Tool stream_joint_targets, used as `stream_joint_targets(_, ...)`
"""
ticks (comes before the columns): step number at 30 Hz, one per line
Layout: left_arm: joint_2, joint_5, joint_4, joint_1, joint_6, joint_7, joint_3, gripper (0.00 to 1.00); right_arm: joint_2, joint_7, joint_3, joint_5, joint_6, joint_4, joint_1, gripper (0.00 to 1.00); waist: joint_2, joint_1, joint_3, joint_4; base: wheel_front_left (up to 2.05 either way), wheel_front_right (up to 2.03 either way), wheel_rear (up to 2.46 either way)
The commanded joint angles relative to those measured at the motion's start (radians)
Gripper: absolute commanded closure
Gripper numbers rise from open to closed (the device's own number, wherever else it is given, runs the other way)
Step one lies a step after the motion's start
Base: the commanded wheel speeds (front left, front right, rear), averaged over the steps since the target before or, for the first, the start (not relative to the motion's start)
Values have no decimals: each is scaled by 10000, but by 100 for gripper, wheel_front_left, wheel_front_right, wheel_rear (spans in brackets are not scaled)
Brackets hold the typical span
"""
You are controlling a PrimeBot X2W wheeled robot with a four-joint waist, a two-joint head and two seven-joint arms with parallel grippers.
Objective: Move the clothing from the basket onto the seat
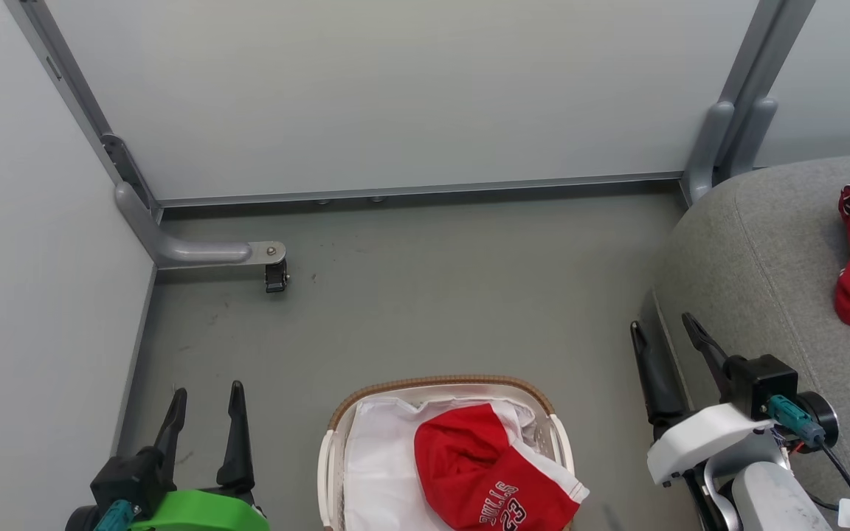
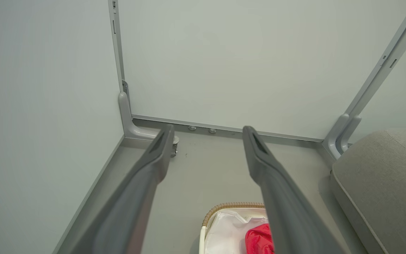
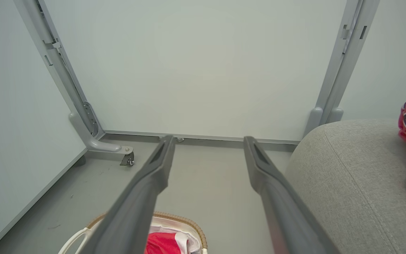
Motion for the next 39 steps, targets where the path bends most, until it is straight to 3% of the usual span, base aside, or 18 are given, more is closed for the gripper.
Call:
stream_joint_targets(1, 8, -4, 20, -2, 4, 5, 33, 0, -42, -49, 17, 54, -7, 15, 103, 0, 0, 0, -1, -9, 0, 0, 0)
stream_joint_targets(23, 7, 119, 14, -446, -61, 7, -252, 0, -44, -49, -168, -30, -7, -298, -313, 0, 0, 0, 493, -207, 0, 0, 0)
stream_joint_targets(30, 8, 490, 523, -1568, -136, 7, -1176, 0, -42, -49, -689, -236, -7, -548, -902, 0, 0, 0, 1596, -349, 0, 0, 0)
stream_joint_targets(39, 24, 974, 2282, -4056, -164, 6, -2989, 0, -37, -49, -1339, -425, -7, -1202, -2099, 0, 0, 0, 3929, -889, 0, 0, 0)
